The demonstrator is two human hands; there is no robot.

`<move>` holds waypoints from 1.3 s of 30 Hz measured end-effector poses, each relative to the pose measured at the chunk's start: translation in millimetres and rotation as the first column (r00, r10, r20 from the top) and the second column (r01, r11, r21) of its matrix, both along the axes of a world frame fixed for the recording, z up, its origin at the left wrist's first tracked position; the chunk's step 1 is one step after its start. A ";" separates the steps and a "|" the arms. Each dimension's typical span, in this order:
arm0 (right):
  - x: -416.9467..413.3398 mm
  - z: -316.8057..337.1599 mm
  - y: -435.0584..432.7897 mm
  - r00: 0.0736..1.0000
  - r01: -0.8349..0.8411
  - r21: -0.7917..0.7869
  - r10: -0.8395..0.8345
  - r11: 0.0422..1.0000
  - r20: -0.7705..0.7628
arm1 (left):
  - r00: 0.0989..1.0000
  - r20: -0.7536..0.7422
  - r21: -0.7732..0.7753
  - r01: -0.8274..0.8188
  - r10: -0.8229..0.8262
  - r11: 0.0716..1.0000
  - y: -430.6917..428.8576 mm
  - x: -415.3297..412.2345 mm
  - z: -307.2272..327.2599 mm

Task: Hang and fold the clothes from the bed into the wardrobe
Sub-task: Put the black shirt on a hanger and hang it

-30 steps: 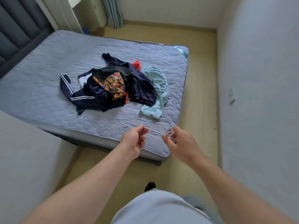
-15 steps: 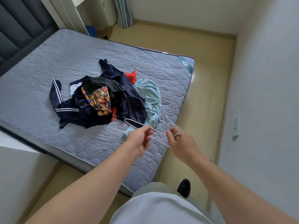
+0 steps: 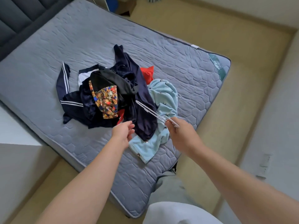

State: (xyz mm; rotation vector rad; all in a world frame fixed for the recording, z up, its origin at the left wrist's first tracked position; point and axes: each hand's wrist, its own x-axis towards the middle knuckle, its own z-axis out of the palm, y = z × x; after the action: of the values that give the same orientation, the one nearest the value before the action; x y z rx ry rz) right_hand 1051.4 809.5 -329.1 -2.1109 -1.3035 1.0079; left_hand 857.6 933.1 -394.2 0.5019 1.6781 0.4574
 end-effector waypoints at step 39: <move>5.2 -58.6 235.0 0.918 -0.397 -0.192 0.384 0.897 -0.102 | 0.951 -0.186 0.260 -0.193 0.245 0.946 156.7 -4.9 -42.7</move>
State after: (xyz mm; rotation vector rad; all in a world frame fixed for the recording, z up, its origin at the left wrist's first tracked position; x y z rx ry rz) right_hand 1056.6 1044.5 -387.7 -1.9832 -1.6998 1.4204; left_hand 852.8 1089.8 -436.9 0.5573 1.9108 0.8004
